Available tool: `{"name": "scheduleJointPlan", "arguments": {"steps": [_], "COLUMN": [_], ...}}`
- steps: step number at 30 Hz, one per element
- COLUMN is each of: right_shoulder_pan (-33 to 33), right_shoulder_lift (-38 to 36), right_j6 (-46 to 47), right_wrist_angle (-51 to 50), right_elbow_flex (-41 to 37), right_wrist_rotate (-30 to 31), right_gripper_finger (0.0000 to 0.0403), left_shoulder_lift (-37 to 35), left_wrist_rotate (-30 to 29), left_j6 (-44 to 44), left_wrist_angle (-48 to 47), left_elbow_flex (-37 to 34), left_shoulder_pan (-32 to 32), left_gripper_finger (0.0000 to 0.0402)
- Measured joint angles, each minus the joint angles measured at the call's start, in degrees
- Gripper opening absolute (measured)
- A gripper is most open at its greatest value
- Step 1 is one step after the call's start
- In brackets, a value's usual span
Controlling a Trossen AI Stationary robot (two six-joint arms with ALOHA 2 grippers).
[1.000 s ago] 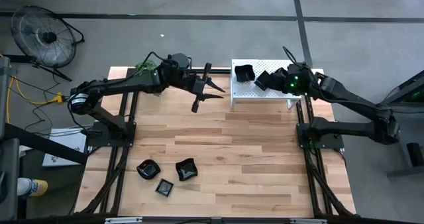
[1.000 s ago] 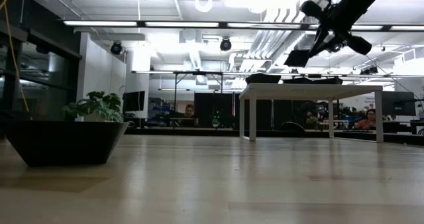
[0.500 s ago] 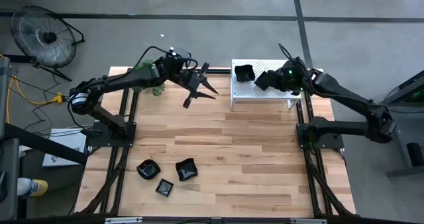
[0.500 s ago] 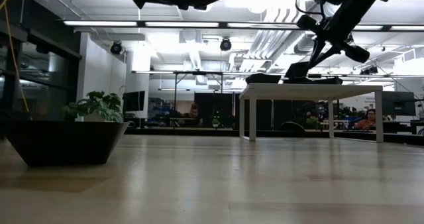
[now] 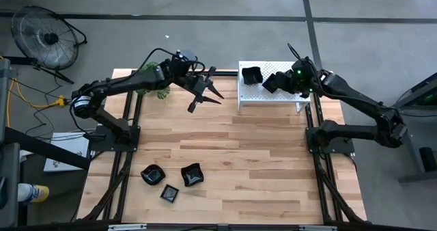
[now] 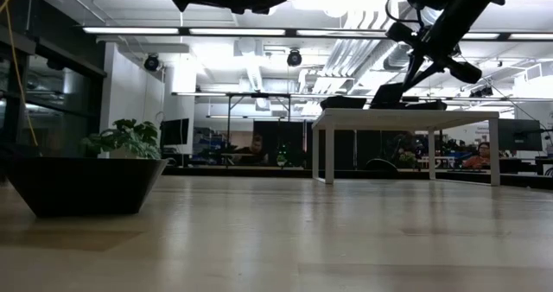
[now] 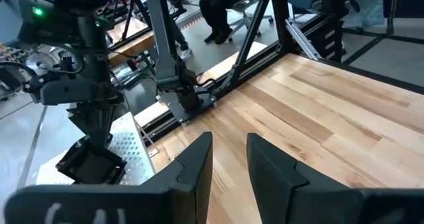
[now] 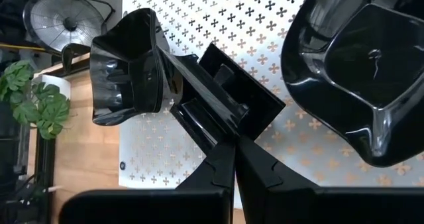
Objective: Pick & Place Mini shaped plates
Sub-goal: Stack the square plate on top of the square plate on the shelf, then stack the distorted square plate on top of the distorted square plate on the shelf
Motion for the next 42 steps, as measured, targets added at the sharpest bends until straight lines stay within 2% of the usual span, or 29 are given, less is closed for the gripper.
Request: {"name": "scheduleJointPlan", "arguments": {"steps": [6, 21, 29, 34, 42], "right_shoulder_pan": [0.0, 0.0, 0.2, 2.4, 9.1], "right_shoulder_lift": [0.0, 0.0, -2.1, -5.2, -9.9], "right_j6": [0.0, -0.1, -1.5, -1.6, -1.8], "right_wrist_angle": [0.2, 0.2, 4.1, 5.0, 5.3], "right_elbow_flex": [0.0, 0.0, 0.0, 0.0, 0.0], "right_wrist_rotate": [-0.5, -0.2, -2.3, -2.6, -0.7], "right_gripper_finger": [0.0004, 0.0054, 0.0057, 0.0057, 0.0057], "left_shoulder_lift": [0.0, 0.0, 0.0, 0.0, 0.0], "left_wrist_rotate": [-0.2, -0.5, -1.4, -4.1, -4.3], "left_j6": [0.9, 1.0, 0.8, -0.2, -2.3], "left_wrist_angle": [0.0, -1.2, -2.6, -4.7, -9.2], "left_elbow_flex": [0.0, -0.1, -0.1, -0.1, -0.1], "left_shoulder_pan": [0.0, 0.0, 0.0, 0.0, -0.1], "left_gripper_finger": [0.009, 0.009, 0.009, 0.009, 0.009]}}
